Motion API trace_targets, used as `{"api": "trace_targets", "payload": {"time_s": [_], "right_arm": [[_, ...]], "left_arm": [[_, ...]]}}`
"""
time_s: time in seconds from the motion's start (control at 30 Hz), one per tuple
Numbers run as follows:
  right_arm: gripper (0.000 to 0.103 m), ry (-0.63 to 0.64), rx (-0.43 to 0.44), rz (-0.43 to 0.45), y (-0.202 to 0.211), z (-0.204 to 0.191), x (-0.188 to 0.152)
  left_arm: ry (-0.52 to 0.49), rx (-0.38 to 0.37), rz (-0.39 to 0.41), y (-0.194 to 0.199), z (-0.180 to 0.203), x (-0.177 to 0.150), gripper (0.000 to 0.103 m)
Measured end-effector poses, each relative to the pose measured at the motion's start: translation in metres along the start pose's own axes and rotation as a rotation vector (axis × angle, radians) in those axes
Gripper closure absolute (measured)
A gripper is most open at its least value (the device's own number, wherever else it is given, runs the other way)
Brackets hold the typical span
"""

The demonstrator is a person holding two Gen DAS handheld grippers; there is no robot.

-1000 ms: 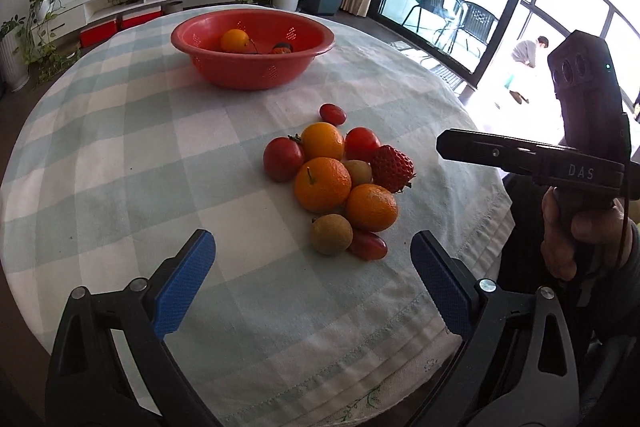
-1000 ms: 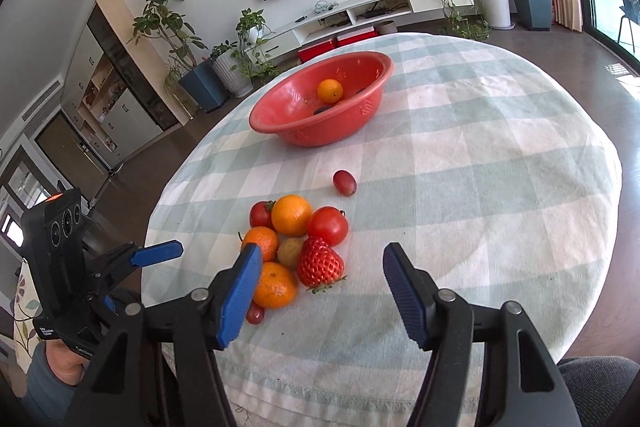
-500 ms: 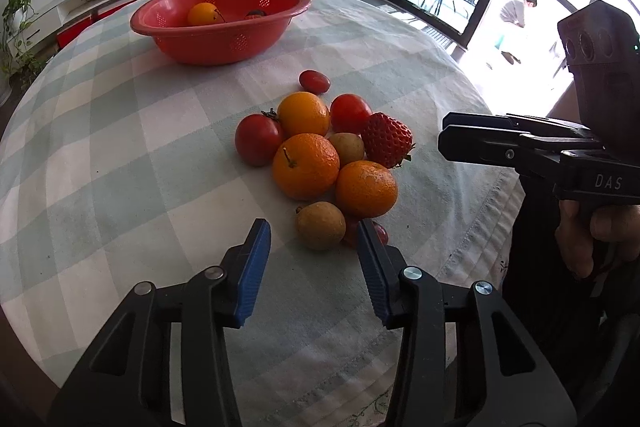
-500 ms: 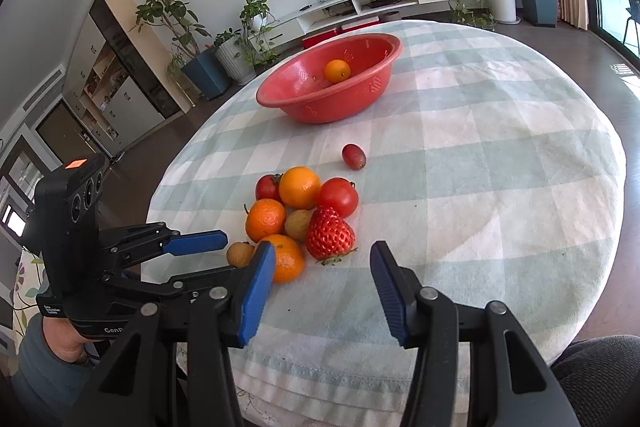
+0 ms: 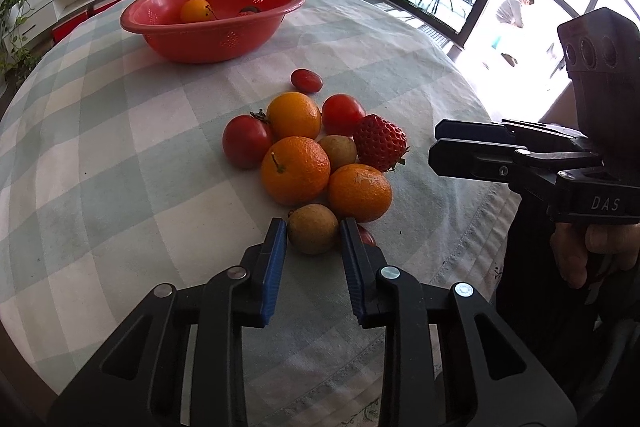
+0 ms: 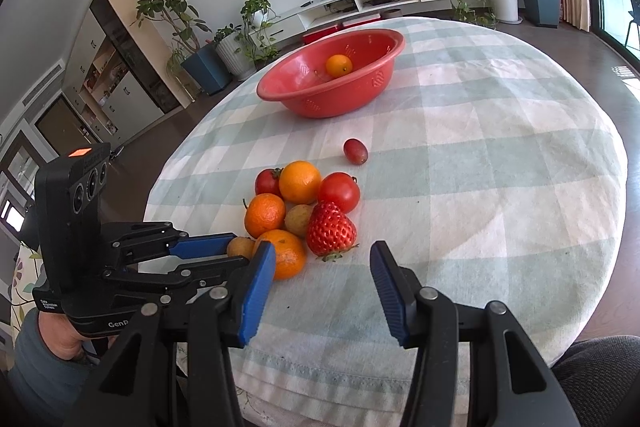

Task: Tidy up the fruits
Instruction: 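Grasp a small yellow fruit with the left tool while the right tool approaches a strawberry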

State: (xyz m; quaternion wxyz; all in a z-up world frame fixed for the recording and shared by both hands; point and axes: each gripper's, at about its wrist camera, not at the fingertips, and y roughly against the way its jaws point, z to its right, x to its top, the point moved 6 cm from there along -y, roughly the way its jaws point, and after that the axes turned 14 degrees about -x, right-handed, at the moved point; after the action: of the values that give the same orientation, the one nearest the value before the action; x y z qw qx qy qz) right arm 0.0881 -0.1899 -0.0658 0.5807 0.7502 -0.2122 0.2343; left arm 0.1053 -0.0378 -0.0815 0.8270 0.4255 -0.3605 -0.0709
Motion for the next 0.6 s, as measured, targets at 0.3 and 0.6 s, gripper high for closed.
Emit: {"api": "trace_targets", "payload": {"time_s": [0.3,0.6], "right_arm": [[0.051,0.013,-0.002,-0.007,-0.001,-0.003,-0.002],[0.054,0.048,0.014,-0.032,-0.004,-0.016,-0.009]], "left_arm": [[0.011,0.016,0.031,0.005,-0.003,-0.002,0.077],[0.094,0.020,0.127,0.031,-0.020,-0.009,0.077]]}}
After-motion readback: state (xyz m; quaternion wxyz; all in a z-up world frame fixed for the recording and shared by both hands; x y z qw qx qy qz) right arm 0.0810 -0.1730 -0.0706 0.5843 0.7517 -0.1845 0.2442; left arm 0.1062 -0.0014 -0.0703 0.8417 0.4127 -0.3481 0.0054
